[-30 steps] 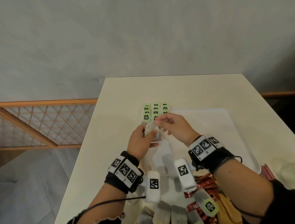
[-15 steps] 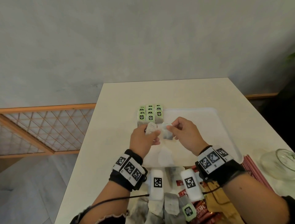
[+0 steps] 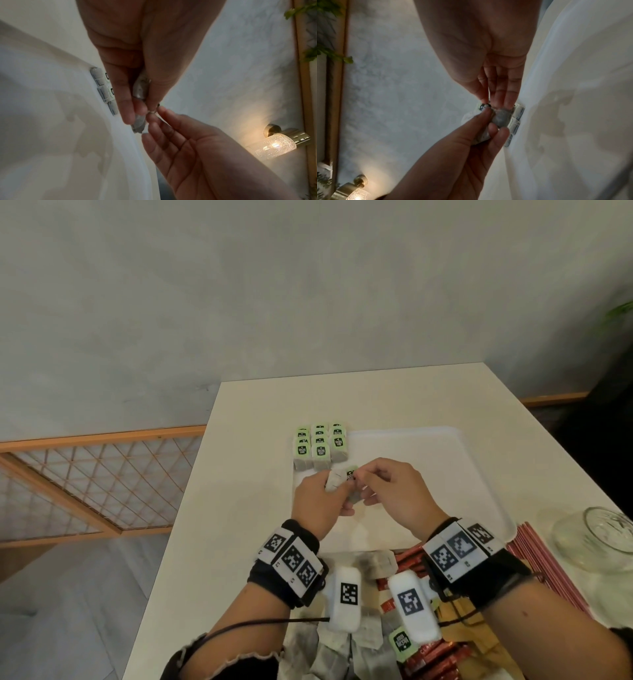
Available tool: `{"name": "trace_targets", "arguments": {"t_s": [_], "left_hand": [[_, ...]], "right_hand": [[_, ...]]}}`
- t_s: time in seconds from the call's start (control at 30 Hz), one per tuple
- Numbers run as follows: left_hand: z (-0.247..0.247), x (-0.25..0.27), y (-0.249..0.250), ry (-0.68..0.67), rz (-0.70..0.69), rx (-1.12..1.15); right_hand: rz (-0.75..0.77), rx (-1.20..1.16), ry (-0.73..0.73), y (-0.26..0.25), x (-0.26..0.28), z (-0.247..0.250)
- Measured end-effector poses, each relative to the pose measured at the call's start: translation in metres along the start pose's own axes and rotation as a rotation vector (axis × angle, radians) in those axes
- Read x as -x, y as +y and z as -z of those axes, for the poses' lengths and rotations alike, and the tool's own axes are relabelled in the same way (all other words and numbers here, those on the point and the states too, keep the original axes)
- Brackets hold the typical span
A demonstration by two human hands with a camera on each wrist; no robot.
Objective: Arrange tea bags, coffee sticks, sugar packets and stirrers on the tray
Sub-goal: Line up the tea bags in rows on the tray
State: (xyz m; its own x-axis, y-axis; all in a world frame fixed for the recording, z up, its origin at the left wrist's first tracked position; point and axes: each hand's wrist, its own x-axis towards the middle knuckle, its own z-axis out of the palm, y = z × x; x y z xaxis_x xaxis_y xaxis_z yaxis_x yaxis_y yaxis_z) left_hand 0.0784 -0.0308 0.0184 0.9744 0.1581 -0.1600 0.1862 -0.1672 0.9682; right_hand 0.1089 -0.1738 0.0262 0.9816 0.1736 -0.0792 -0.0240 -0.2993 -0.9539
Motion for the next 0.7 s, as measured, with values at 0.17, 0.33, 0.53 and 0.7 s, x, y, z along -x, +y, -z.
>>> {"name": "trace_targets", "arguments": {"t_s": [0.17, 0.33, 0.53, 0.7], "left_hand": [[0.003, -0.012, -0.004, -0.018, 0.058, 0.032], [0.008, -0.019, -0.008, -0.077, 0.123, 0.092], [0.025, -0.037, -0.016, -0.027, 0.250, 0.247], [0.036, -0.050, -0.024, -0.008, 0.265, 0.293]], "right_hand": [[-0.025, 0.048, -0.021, 0.003, -0.015, 0.005], [-0.082, 0.077, -0.098, 0.009, -0.039, -0.002], [-0.166, 0.157, -0.074, 0.026, -0.075, -0.010], [-0.125, 0.228, -0.026, 0.031, -0.104, -0.014]]}}
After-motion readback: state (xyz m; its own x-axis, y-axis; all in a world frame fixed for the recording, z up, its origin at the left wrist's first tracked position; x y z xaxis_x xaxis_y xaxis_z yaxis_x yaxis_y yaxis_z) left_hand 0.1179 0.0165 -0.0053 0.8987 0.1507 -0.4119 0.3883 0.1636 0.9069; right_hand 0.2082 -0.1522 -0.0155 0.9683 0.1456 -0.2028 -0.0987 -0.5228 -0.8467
